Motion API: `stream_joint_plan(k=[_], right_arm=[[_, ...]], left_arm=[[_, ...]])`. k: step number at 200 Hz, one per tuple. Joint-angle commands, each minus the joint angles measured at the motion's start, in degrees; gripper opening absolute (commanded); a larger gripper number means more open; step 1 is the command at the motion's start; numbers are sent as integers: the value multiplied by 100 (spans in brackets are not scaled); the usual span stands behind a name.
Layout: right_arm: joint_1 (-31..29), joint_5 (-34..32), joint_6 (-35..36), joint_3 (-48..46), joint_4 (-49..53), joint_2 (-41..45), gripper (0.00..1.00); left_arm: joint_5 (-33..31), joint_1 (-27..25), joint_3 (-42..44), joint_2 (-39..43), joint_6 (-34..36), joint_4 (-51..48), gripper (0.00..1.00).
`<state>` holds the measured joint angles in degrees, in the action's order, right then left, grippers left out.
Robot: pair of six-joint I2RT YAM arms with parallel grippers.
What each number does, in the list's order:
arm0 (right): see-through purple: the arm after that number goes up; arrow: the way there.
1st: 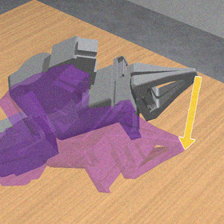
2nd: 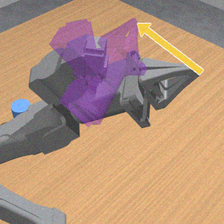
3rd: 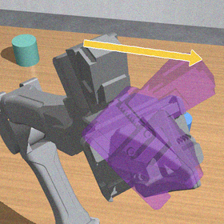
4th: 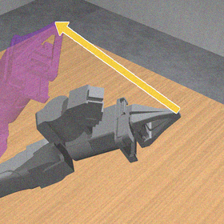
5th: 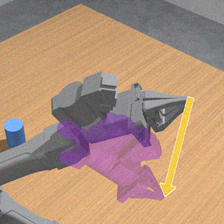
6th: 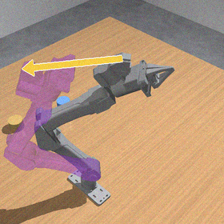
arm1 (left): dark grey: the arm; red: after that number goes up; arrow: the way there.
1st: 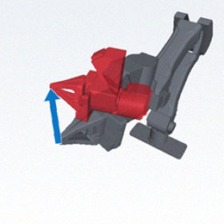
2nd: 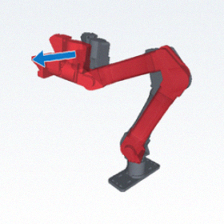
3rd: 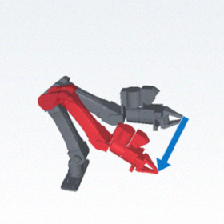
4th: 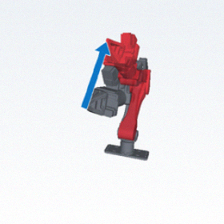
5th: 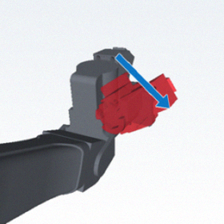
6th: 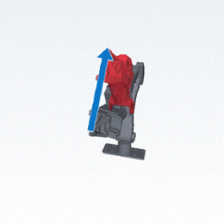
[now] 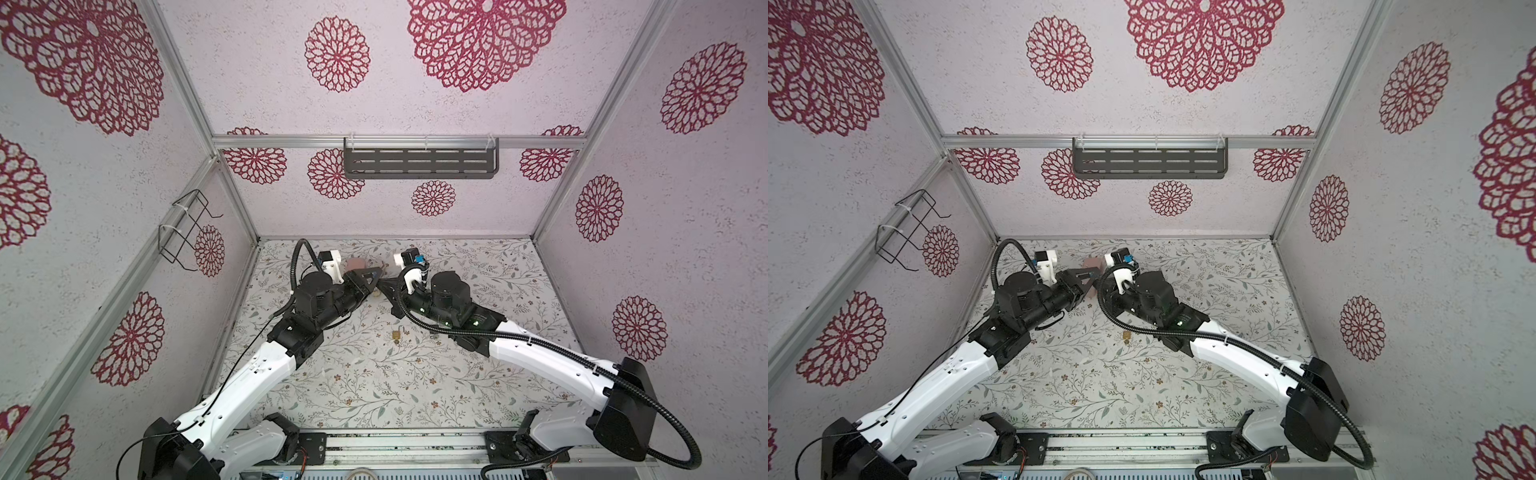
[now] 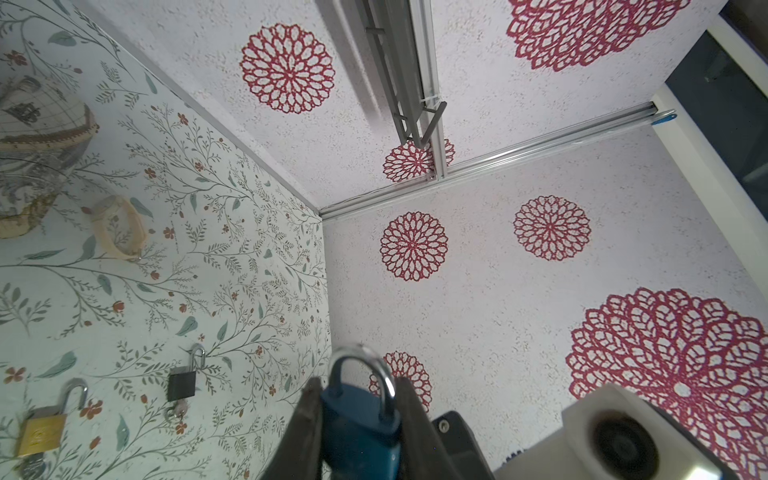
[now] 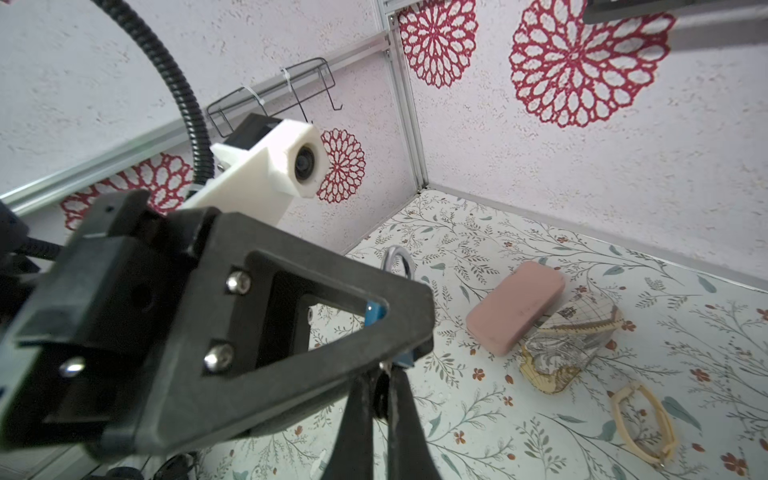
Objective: Unlock with the key
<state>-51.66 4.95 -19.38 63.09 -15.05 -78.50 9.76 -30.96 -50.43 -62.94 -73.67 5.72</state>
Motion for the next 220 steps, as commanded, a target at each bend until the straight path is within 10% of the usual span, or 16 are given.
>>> stream_joint_plan(k=[1, 77, 139, 173, 220], right_arm=[[93, 224, -1043, 98, -1433, 433, 0], [113, 286, -1677, -74, -2076, 437, 0], [96, 12, -323, 360, -655, 323, 0], [21, -2, 319, 394, -183, 393, 33], [37, -51, 619, 174, 14, 481, 38]], left_arm=[[-58, 57, 148, 147, -220, 340, 0], [52, 90, 272, 102, -552, 713, 0], [-375, 103, -219, 109, 19, -259, 0], [-797, 106, -448, 57, 271, -554, 0], [-986, 104, -624, -61, 388, -556, 0]])
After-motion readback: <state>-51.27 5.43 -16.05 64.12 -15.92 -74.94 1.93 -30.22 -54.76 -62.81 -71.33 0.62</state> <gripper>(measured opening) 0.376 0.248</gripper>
